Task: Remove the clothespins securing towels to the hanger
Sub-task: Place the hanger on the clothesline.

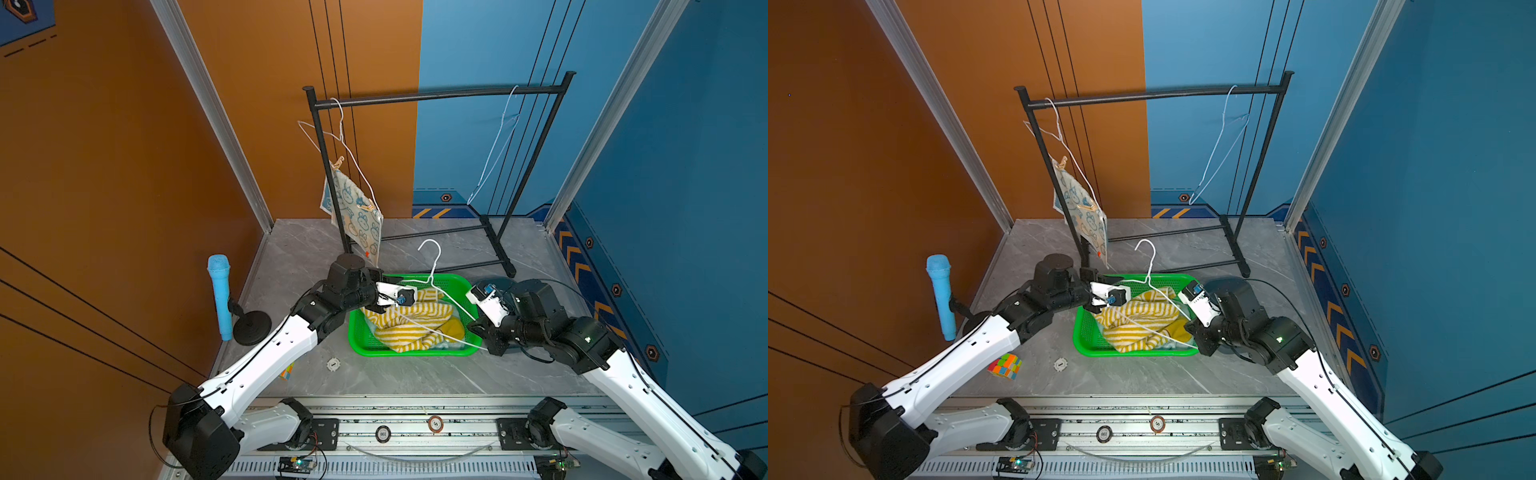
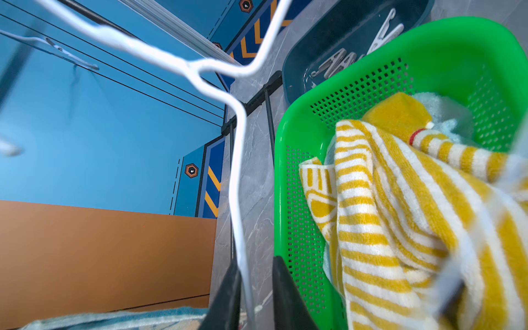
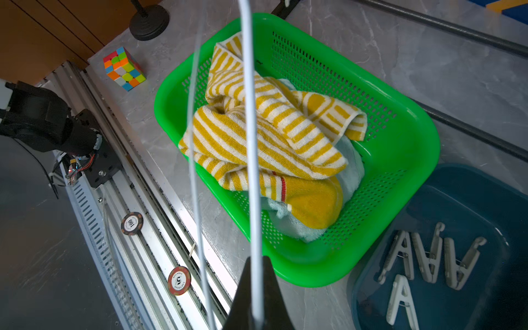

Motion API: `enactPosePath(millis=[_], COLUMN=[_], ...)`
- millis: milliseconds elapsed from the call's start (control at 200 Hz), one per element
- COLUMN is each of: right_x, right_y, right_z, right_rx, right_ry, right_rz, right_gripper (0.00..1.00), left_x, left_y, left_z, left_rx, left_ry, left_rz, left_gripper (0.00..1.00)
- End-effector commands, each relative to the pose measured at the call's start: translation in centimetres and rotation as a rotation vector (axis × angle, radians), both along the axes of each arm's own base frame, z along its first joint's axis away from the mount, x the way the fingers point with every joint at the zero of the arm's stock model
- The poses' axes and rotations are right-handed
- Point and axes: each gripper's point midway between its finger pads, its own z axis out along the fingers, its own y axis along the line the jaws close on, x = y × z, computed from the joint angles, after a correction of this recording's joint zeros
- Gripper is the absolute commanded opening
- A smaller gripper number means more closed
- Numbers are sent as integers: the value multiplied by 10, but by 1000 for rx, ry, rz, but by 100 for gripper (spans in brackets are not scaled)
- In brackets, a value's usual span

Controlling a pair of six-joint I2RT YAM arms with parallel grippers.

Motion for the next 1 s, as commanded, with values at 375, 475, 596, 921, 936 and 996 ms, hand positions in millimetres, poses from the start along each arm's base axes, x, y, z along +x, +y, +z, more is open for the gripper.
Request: enactPosePath(millis=[375, 475, 596, 921, 936, 996], right_x=[2, 15, 36, 97, 100, 111], right_y=[-53, -52, -47, -4, -2, 4], right_z=[42, 58, 81, 150, 153, 164], right_rx=[-149, -127, -81, 112, 117, 134], right_ry=[-115, -158, -230, -371, -377, -399], right_rz=[-170, -218, -273, -287, -287, -290], right_gripper=[0, 0, 0, 0, 0, 0], left_x=[11, 14, 9, 10, 10, 12], left_y=[46, 64, 77, 95, 96, 98], left_z=[74, 63, 41, -13, -12, -13], left_rx=[-329, -321, -309, -281, -287, -298], left_ry=[-81, -80, -40, 9, 6, 8], left_rz=[205, 298, 362, 468, 473, 494], left_gripper=[61, 61, 63, 70, 70, 72])
